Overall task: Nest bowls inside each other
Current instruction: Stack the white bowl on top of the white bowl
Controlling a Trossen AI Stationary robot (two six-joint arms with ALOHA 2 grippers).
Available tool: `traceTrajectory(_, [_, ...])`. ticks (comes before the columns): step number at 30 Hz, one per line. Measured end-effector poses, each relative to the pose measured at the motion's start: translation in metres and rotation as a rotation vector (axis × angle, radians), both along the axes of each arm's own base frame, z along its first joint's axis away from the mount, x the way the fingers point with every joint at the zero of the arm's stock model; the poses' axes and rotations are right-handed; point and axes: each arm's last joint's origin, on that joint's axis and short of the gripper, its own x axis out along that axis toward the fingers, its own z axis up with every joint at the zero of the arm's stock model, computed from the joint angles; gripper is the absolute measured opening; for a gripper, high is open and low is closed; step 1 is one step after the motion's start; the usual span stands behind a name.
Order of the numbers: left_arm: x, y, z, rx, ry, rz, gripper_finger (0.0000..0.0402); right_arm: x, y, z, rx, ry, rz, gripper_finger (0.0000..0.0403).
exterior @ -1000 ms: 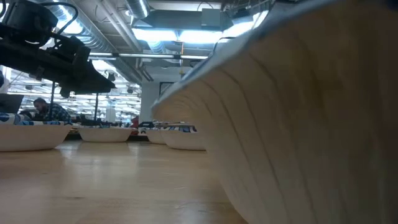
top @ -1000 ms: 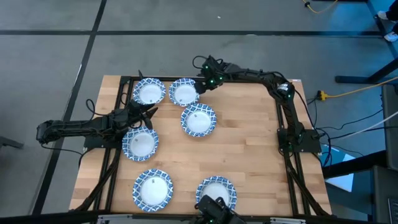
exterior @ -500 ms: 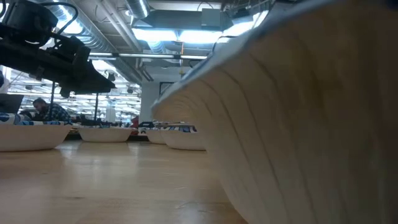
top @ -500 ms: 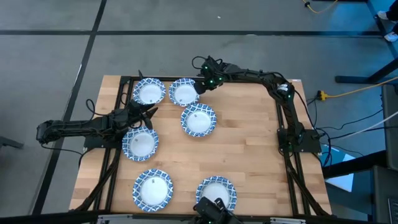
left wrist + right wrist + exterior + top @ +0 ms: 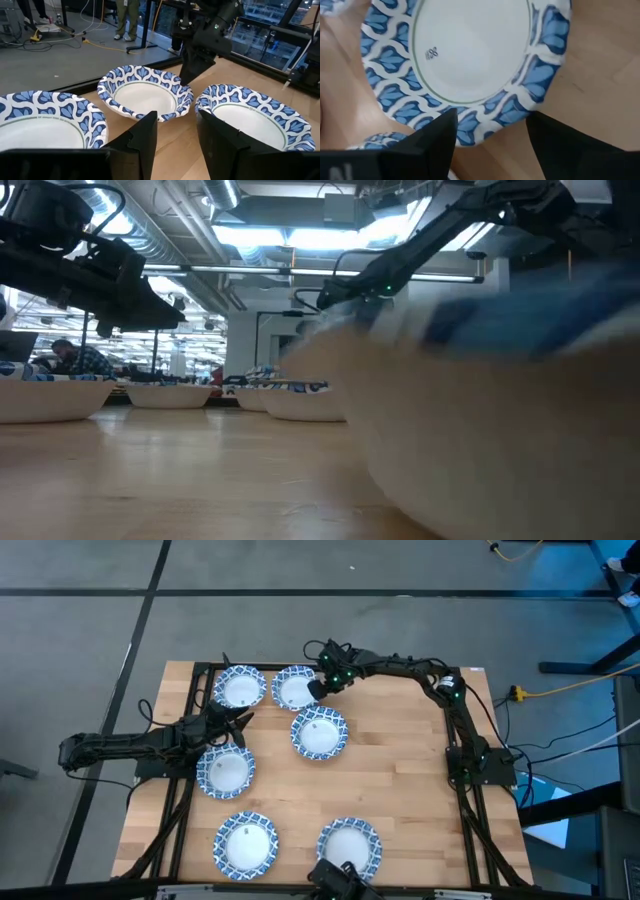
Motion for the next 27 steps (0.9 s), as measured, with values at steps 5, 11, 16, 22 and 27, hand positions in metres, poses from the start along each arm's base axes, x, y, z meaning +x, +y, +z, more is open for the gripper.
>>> traceTrajectory(5, [0.0,0.0,0.0,0.0,0.0,0.0,0.0133,0.002,-0.003,0.007,-0.012,-0.016,-0.004,0.0188])
traceTrajectory(11, [0.0,0.0,0.0,0.0,0.001,0.0,0.0133,0.007,-0.005,0.014,-0.051,-0.059,0.011,0.0088])
traceTrajectory(16, [0.0,0.0,0.0,0.0,0.0,0.0,0.0133,0.007,-0.005,0.014,-0.035,-0.078,0.047,0.0018])
traceTrajectory(22, [0.0,0.0,0.0,0.0,0.0,0.0,0.0133,0.008,-0.003,0.015,-0.03,-0.107,0.104,0.0015])
traceTrajectory(27, [0.0,0.0,0.0,0.0,0.0,0.0,0.0133,0.008,-0.004,0.015,-0.069,-0.11,0.153,0.0046])
